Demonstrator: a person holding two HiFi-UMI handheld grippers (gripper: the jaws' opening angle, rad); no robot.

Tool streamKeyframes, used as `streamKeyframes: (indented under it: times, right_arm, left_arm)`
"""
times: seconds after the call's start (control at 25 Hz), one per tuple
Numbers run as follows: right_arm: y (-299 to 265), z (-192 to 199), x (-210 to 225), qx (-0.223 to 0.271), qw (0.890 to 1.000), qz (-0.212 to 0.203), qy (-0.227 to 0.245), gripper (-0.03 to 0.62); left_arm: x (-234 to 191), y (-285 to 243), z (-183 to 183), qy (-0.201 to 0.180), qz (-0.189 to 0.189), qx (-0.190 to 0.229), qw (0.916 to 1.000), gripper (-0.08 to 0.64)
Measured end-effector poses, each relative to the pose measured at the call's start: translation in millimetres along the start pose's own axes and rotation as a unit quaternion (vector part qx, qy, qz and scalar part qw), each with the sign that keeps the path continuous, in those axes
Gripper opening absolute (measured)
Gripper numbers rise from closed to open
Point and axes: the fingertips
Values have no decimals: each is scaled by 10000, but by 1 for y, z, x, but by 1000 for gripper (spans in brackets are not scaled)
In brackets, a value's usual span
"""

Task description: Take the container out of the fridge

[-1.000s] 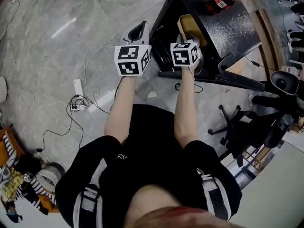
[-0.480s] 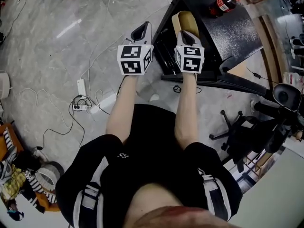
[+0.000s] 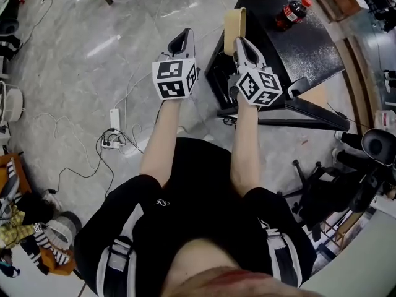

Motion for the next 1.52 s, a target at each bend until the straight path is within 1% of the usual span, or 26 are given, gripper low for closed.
streamKeyframes:
  times: [0.16, 0.32, 0.52, 0.84, 1.52]
  right_arm:
    - [9, -25, -13, 557, 9983, -163, -110, 18]
    - [12, -41, -18, 786, 9962, -248, -293, 18]
    - [8, -43, -20, 752, 9966, -211, -248, 18]
    - [6, -43, -26, 723, 9971, -240, -90, 18]
    - [-3, -44, -31, 740, 9969, -263, 42, 17]
  left_arm:
    - [-5, 11, -17, -101, -173, 198, 9996, 8]
    - [-7, 20, -31, -220, -270, 319, 9989, 8]
    - [-13, 25, -37, -300, -346, 372, 9983, 8]
    - [-18, 29, -38, -298, -399, 386, 9980, 8]
    - [-26, 24, -36, -235, -314, 393, 9985, 8]
Point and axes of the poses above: the fingertips, and each gripper's own axes: y backward along the fingers, x to its right, z out of its underside, and after that the axes turned 11 degrees about z, right-handed
